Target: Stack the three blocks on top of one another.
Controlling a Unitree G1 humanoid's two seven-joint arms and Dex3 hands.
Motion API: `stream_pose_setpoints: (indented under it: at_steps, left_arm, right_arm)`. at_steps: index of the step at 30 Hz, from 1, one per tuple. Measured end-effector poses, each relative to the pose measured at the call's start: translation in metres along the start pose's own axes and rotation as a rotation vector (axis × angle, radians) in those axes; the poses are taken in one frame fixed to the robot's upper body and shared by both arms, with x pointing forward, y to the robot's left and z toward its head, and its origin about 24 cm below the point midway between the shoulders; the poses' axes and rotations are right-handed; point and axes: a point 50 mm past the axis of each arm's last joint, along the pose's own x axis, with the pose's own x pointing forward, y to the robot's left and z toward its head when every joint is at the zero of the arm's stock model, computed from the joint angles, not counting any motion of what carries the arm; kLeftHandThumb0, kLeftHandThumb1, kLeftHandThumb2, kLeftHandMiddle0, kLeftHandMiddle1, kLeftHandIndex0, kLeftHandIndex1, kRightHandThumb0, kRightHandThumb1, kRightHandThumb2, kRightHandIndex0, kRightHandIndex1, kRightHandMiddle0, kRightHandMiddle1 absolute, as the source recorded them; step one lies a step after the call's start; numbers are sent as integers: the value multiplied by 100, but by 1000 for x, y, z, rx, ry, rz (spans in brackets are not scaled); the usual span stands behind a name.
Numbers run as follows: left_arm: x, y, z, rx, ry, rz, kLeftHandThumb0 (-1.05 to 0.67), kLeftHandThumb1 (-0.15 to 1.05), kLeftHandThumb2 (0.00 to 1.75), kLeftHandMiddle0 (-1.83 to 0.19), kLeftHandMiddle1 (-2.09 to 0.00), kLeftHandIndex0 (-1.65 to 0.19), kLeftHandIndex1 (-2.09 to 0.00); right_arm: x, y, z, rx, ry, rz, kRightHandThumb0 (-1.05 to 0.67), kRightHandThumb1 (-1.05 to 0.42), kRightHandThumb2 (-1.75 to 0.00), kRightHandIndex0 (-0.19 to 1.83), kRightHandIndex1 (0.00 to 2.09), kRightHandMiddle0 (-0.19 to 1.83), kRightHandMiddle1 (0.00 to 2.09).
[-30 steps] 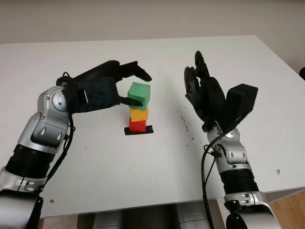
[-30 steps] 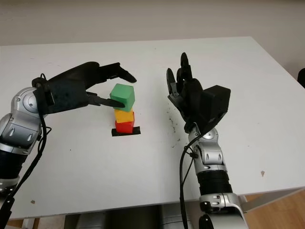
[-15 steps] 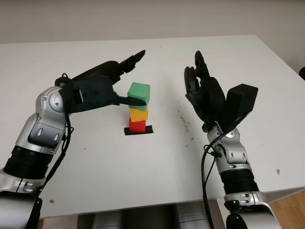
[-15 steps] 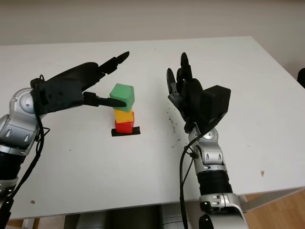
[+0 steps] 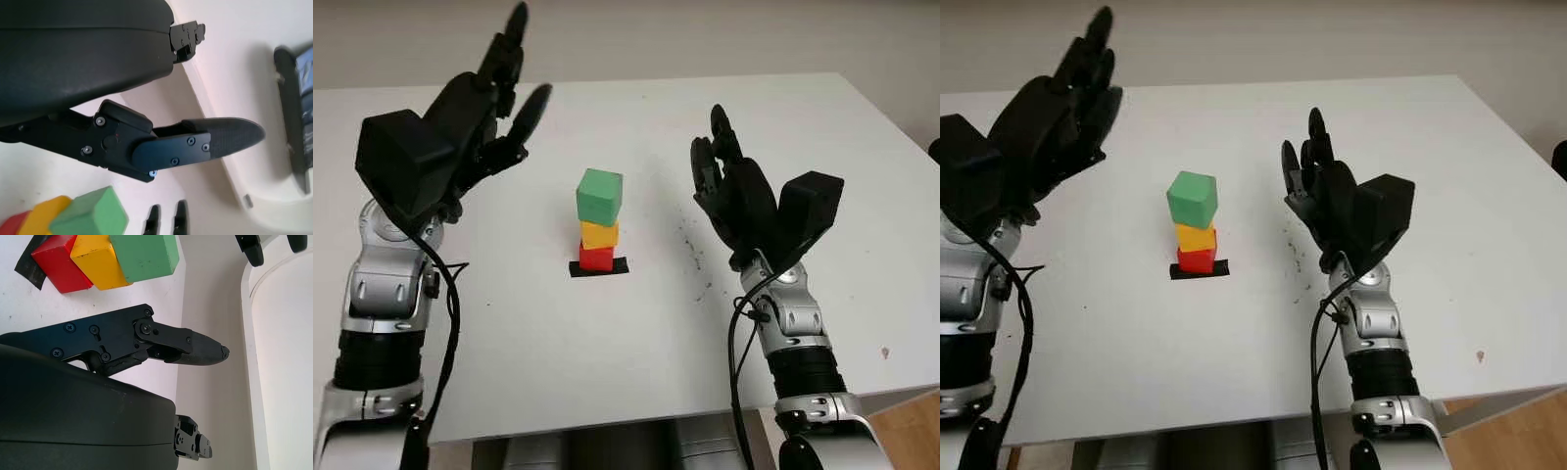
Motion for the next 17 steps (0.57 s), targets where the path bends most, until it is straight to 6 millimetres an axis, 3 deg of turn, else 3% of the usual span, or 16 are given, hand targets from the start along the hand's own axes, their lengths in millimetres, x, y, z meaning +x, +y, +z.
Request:
stream_pose_setpoints:
  at_steps: [4, 12, 17]
  left_arm:
    - [-7, 6, -14, -132, 5, 94, -79, 105, 68, 19, 0, 19, 0]
    - [-32, 11, -55, -169, 117, 164, -79, 105, 70, 19, 0, 19, 0]
    - [-44, 6, -69, -182, 163, 184, -78, 105, 70, 19, 0, 19, 0]
  right_arm:
    - [0, 0, 0, 5, -1, 2, -63, -105, -57, -19, 0, -19, 2]
    - [0, -1, -1, 9, 6, -2, -67, -105, -64, -19, 0, -19, 0]
    - [0, -1, -1, 12, 12, 2, -70, -105, -62, -19, 0, -19, 0]
